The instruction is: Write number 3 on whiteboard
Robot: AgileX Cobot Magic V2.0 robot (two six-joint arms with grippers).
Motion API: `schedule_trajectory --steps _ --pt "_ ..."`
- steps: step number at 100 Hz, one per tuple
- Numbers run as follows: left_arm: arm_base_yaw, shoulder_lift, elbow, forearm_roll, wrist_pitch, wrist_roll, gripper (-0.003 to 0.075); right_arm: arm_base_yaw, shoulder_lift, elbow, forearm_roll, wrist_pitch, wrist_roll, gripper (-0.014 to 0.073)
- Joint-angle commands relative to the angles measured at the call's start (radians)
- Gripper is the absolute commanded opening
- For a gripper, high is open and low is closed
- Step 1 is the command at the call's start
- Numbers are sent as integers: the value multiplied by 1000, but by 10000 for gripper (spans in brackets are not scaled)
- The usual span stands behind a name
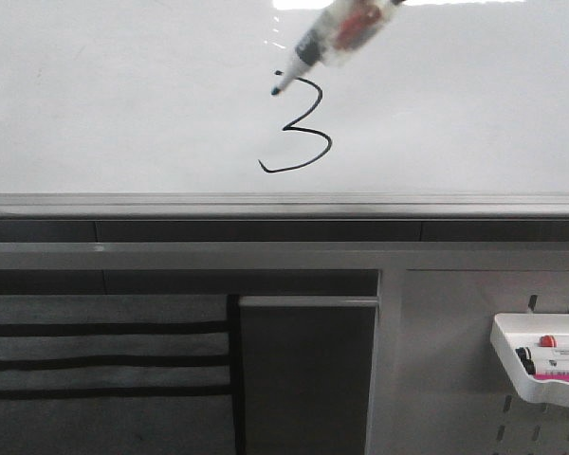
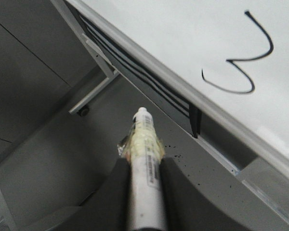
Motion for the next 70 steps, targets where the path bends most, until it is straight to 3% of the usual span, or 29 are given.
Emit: schedule_trajectory --steps 1,20,54,70 --pt "4 -1 -26 -26 -63 -7 408 -3 -84 64 30 -86 -25 39" --pt "4 -1 -26 -26 -63 -7 408 -3 -162 183 32 -95 -140 39" --pt "4 -1 -26 -26 -79 -7 408 -3 -162 191 32 -72 -238 40" --pt "-1 34 -26 -69 -116 7 408 -3 -160 189 59 -103 -410 40"
